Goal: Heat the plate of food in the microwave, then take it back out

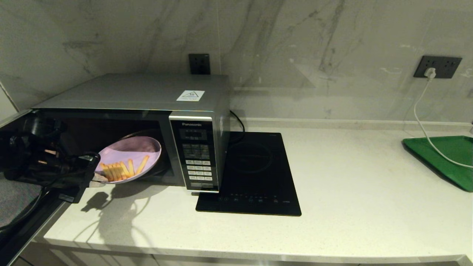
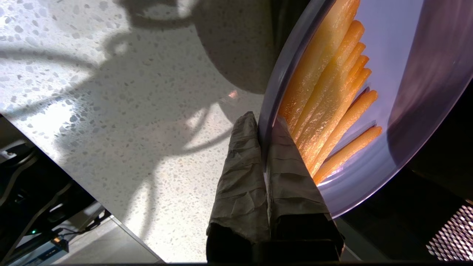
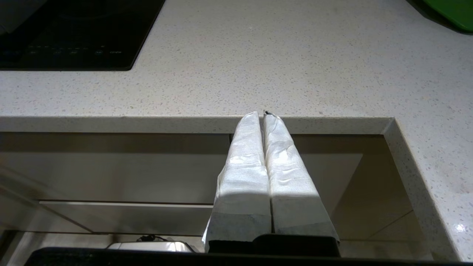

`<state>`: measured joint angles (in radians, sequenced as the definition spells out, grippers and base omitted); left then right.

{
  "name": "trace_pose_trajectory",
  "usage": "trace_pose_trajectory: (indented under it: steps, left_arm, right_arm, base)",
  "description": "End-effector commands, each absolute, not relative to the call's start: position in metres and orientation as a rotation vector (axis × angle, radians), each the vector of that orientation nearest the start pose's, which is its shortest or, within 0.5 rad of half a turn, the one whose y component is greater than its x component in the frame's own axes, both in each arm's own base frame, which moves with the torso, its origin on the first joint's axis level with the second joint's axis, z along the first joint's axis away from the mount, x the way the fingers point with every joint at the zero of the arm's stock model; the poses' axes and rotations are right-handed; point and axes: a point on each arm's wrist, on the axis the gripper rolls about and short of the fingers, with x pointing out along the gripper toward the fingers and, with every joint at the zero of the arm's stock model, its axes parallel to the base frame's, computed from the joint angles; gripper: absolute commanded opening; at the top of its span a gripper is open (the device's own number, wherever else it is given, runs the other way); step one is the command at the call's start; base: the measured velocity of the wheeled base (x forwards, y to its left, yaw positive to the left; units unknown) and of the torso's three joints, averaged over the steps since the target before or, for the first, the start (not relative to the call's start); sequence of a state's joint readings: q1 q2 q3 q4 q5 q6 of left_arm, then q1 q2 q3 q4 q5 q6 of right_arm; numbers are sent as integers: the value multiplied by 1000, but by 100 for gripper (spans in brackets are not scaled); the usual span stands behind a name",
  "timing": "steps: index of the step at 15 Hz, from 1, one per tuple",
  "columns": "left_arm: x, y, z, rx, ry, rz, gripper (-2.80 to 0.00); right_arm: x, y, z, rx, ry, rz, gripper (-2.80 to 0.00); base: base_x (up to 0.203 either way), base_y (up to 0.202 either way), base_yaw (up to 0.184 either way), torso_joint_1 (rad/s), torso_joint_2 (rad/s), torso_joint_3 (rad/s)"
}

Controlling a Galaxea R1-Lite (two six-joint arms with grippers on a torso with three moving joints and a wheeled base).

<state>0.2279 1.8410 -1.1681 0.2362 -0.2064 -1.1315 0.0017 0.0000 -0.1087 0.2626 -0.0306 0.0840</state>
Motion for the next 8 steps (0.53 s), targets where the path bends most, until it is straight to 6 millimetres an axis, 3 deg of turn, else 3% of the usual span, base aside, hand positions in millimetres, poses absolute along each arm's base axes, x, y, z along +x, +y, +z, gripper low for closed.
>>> trace_pose_trajectory:
  steps: [1, 4, 8]
  left_arm:
    - [312, 69, 169, -1253, 770, 515, -280]
    - [287, 63, 162, -1180, 838, 506, -280]
    - [225, 53, 151, -982, 960, 327, -280]
  right_arm:
    - [-33, -1, 78, 82, 154, -36, -280]
    - [-33, -1, 78, 82, 154, -35, -280]
    - [-33, -1, 78, 82, 154, -35, -280]
  base:
    - [0, 0, 0, 0, 0, 0]
    - [0, 0, 0, 0, 0, 0]
    - [0, 0, 0, 0, 0, 0]
